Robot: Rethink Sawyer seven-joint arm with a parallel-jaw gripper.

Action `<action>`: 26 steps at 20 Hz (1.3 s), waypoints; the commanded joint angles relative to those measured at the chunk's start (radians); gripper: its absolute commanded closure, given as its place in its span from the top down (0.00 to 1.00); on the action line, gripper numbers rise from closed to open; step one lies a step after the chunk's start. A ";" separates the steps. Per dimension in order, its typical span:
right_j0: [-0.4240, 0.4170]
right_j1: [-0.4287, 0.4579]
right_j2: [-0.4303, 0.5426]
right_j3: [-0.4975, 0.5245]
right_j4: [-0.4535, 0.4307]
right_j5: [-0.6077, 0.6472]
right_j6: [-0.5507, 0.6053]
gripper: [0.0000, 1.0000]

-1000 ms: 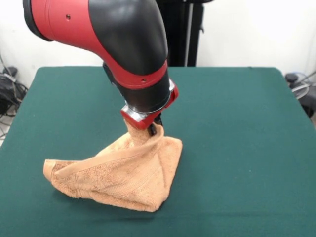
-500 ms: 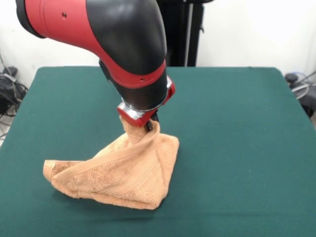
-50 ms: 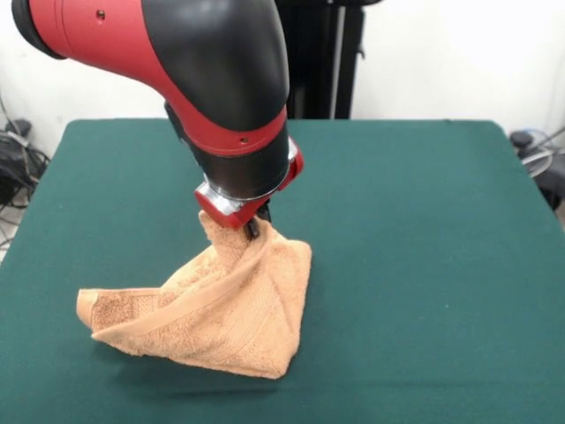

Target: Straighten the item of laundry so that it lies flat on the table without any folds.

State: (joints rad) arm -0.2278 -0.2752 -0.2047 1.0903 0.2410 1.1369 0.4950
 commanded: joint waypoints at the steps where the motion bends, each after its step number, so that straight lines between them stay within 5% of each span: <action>1: 0.022 0.002 0.023 0.032 0.011 0.008 0.371 0.00; 7: 0.029 0.006 0.044 0.043 0.009 -0.006 0.395 0.00; 16: -0.023 -0.062 0.121 0.303 0.039 -0.300 0.310 0.00; 26: -0.115 -0.104 0.224 0.476 0.016 -0.473 0.212 0.00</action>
State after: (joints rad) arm -0.2988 -0.3711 -0.1342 1.3619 0.2573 0.7572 0.5738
